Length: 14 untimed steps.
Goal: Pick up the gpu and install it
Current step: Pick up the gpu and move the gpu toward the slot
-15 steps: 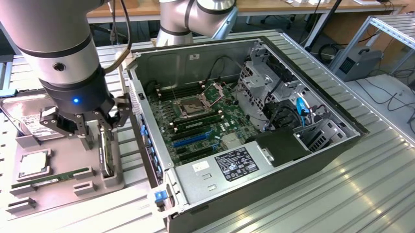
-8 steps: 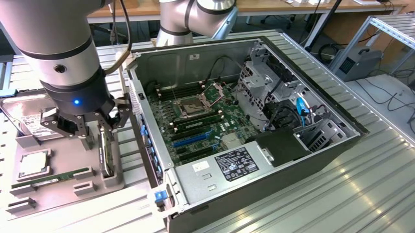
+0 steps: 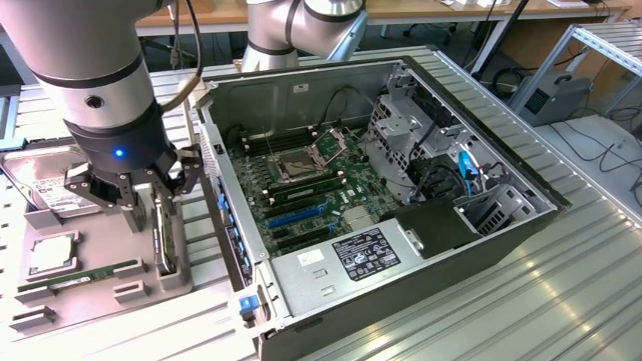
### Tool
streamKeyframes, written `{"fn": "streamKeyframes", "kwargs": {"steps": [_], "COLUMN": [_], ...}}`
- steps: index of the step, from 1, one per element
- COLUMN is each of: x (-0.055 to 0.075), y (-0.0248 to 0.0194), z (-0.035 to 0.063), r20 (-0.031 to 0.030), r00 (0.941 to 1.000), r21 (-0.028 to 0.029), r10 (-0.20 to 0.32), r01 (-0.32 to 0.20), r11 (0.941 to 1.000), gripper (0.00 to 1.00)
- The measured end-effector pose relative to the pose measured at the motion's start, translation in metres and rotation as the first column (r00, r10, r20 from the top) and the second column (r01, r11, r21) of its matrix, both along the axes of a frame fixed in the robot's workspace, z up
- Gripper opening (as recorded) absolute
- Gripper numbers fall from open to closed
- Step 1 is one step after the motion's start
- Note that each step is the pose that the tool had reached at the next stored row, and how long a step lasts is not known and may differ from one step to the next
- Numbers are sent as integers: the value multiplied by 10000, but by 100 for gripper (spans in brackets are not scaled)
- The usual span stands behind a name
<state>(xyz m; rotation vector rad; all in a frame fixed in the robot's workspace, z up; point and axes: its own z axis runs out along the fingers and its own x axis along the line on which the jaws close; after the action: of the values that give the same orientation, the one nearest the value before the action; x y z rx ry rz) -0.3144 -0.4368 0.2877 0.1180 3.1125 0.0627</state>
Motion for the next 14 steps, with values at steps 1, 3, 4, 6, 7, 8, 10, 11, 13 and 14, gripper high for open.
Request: {"fn": "streamKeyframes", "kwargs": {"steps": [1,3,4,6,7,8,10,11,13,14], "x": [0,0,0,0,0,0,0,0,0,0], "y": [18,48,61,83,88,93,103,108,118,123], "z": [-7,-24,-34,-58,-65,-71,-81,-86,-97,-102], "r20": [0,-1,0,2,2,1,0,0,0,0], "r00": [10000,10000,10000,10000,10000,10000,10000,10000,10000,10000], "r21": [-4,-21,-29,-46,-51,-57,-64,-68,-76,-80], "r10": [0,1,1,0,0,1,1,1,0,0], "r01": [0,-1,-1,0,0,-1,-1,-1,0,0], "r11": [10000,10000,10000,10000,10000,10000,10000,10000,10000,10000], "gripper": [42,42,42,42,42,42,42,42,42,42]}}
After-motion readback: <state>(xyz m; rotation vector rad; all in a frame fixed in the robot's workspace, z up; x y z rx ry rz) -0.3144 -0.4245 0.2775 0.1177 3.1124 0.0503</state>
